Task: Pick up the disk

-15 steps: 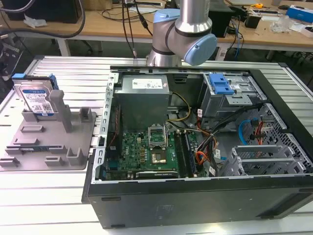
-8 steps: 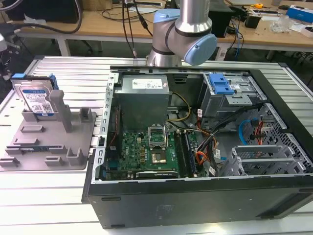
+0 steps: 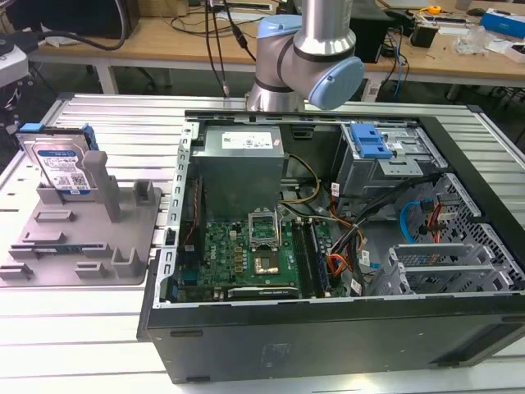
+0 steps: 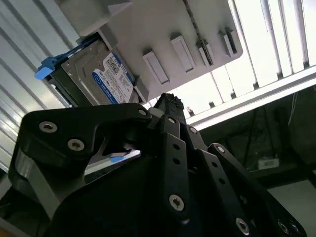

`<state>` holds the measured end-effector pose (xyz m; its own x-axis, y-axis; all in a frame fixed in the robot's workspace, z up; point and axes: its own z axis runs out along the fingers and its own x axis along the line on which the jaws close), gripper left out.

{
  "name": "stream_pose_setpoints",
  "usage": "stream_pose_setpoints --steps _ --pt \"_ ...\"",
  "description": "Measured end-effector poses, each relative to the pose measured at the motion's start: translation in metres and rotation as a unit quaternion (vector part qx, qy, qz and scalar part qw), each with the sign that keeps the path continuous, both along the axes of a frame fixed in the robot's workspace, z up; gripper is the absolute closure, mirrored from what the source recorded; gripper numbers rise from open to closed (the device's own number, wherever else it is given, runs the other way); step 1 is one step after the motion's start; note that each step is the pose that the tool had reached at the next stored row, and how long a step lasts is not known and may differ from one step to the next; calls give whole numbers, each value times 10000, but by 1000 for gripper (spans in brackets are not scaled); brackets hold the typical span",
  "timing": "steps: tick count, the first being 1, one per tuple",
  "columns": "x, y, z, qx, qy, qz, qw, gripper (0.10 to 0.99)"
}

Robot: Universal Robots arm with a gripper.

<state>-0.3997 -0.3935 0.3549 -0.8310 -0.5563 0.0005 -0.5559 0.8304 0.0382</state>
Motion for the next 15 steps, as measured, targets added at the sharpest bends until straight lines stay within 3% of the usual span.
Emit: stream_pose_setpoints --steps 3,5,8,9,10,12,13,14,15 --pt "0 0 -3 0 0 303 9995 980" --pt "0 0 -6 0 0 630 9980 980" --pt "0 0 -9 0 0 1099 9939 973" --pt "0 0 -10 0 0 1197 9928 918" --pt "0 0 -11 0 0 1289 9917 918" --pt "0 0 -12 0 0 1482 9890 788" --pt "0 0 -14 0 0 1687 9857 788" --pt "0 0 -15 0 0 1767 9843 671" --pt "0 0 -16 0 0 1864 9825 671"
